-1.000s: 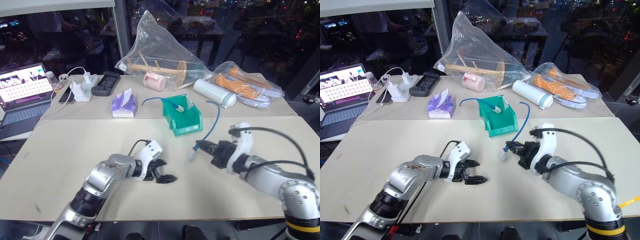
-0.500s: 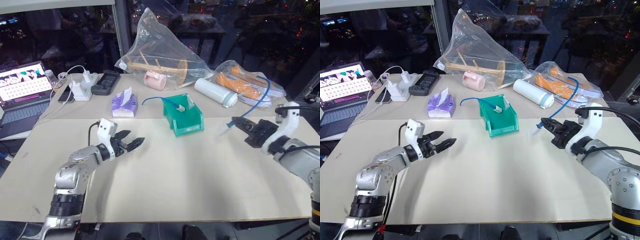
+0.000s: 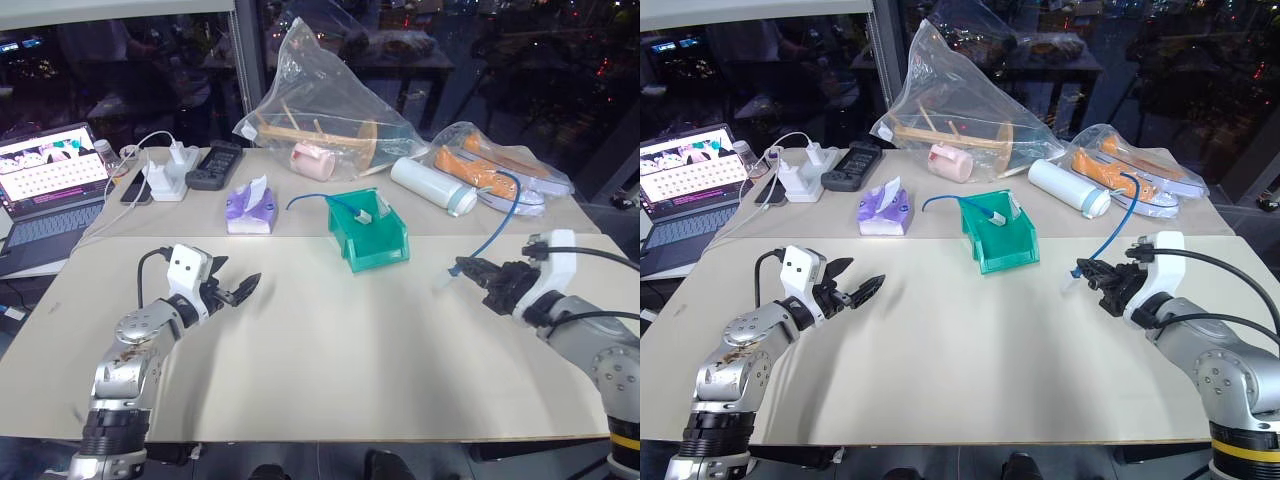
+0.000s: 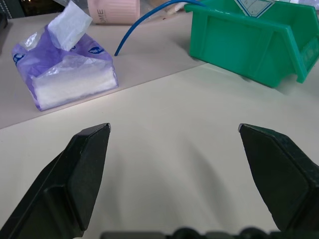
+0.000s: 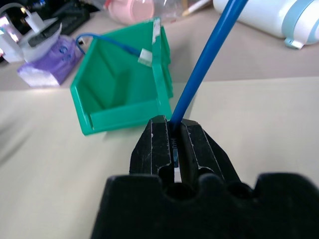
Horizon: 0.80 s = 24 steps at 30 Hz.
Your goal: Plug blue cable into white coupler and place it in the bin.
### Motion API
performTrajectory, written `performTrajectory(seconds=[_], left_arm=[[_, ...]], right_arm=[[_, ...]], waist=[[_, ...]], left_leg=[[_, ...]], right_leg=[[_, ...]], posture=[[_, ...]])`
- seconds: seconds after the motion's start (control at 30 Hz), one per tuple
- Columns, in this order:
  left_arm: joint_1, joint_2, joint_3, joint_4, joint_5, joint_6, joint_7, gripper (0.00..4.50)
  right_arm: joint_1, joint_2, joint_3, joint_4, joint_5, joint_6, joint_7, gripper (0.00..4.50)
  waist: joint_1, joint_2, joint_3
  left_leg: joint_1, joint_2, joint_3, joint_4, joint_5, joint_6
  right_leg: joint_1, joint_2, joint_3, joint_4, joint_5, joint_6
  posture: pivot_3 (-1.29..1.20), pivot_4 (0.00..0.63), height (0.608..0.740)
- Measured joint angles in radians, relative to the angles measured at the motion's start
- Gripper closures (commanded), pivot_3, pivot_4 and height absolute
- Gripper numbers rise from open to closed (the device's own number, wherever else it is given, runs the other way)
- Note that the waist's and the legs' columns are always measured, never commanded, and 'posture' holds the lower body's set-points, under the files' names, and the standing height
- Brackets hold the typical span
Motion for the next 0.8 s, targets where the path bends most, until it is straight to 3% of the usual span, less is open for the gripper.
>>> performTrajectory(seconds=[0.3,0.5,0.53,0.63,0.73,0.77,0.8], left_arm=[[0.043,-0.034,-0.008,-0.025,-0.024,-0.032,-0.012,0.05],[0.076,-0.043,-0.01,-0.069,-0.03,-0.043,-0.012,0.05],[0.082,-0.048,-0.015,-0.072,-0.03,-0.044,-0.011,0.0],[0.084,-0.055,-0.022,-0.073,-0.023,-0.045,-0.001,0.0],[0.075,-0.083,-0.019,-0.073,-0.023,-0.067,0.024,0.0],[0.073,-0.085,-0.019,-0.073,-0.024,-0.067,0.026,0.0],[0.058,-0.087,-0.014,-0.073,-0.024,-0.069,0.035,0.0]], right_arm=[[-0.457,0.12,0.208,0.272,-0.255,-0.124,0.122,4.5],[-0.669,0.213,0.379,0.642,-0.505,-0.299,0.253,4.5],[-0.691,0.236,0.399,0.714,-0.542,-0.333,0.277,3.8],[-0.726,0.277,0.409,0.83,-0.592,-0.386,0.313,3.11],[-0.75,0.294,0.396,0.87,-0.609,-0.408,0.335,2.07],[-0.751,0.296,0.391,0.87,-0.609,-0.408,0.337,2.07],[-0.764,0.297,0.381,0.869,-0.609,-0.409,0.344,1.37]], waist=[[-0.028,0.002,0.001],[-0.029,0.002,0.001],[-0.028,0.002,0.001],[-0.031,0.002,0.001],[-0.031,0.002,0.002],[-0.031,0.002,0.002],[-0.031,0.002,0.002]], left_leg=[[0.0,0.0,0.0,-0.001,0.001,-0.003],[-0.001,0.0,0.0,-0.002,0.004,-0.008],[-0.001,0.0,0.0,-0.002,0.004,-0.008],[-0.002,0.0,0.001,-0.002,0.004,-0.009],[-0.003,0.0,0.001,-0.002,0.005,-0.009],[-0.003,0.0,0.001,-0.002,0.005,-0.009],[-0.003,0.0,0.001,-0.002,0.005,-0.009]], right_leg=[[-0.001,0.0,0.0,0.001,0.0,0.0],[-0.003,0.0,0.0,0.0,0.0,0.0],[-0.004,0.0,0.0,0.0,0.0,0.0],[-0.005,-0.001,0.0,0.0,0.0,0.0],[-0.006,-0.001,0.0,0.0,0.0,0.0],[-0.006,-0.001,0.0,0.0,0.0,0.0],[-0.007,-0.001,0.0,0.001,0.001,0.0]], posture=[[0.0,0.15,0.74],[0.0,0.15,0.74],[0.0,0.15,0.74],[0.0,0.15,0.74],[0.0,0.15,0.74],[0.0,0.15,0.74],[0.0,0.15,0.74]])
